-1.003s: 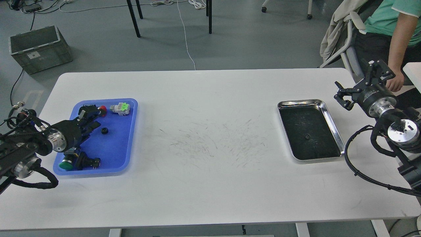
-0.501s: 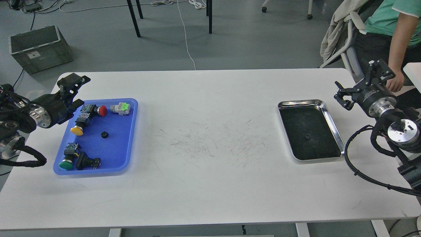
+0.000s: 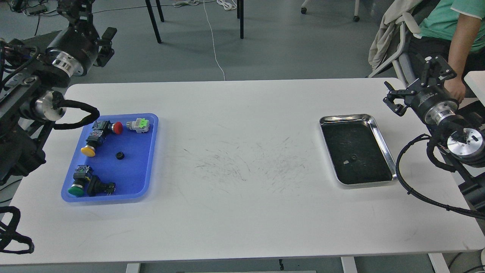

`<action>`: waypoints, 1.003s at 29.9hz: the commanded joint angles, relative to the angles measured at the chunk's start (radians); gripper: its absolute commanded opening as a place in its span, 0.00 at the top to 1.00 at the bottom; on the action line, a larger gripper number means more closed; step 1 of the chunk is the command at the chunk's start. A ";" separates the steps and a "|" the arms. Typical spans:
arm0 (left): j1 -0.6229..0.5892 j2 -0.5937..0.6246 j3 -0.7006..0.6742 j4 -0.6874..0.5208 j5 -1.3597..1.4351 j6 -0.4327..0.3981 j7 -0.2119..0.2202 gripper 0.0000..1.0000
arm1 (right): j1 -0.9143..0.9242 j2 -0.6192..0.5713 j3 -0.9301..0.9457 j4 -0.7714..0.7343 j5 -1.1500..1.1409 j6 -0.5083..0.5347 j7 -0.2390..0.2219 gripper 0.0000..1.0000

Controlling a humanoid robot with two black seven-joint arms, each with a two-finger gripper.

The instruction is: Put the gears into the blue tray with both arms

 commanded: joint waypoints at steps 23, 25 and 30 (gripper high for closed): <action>-0.004 -0.063 0.005 0.214 -0.298 -0.111 0.022 0.02 | 0.643 -0.568 -1.076 0.657 -1.016 0.024 -0.117 0.02; 0.001 -0.063 0.005 0.214 -0.298 -0.111 0.022 0.02 | 0.640 -0.531 -1.123 0.634 -1.070 0.025 -0.118 0.02; 0.002 -0.062 0.007 0.214 -0.297 -0.111 0.022 0.02 | 0.635 -0.458 -1.228 0.588 -1.081 0.025 -0.161 0.01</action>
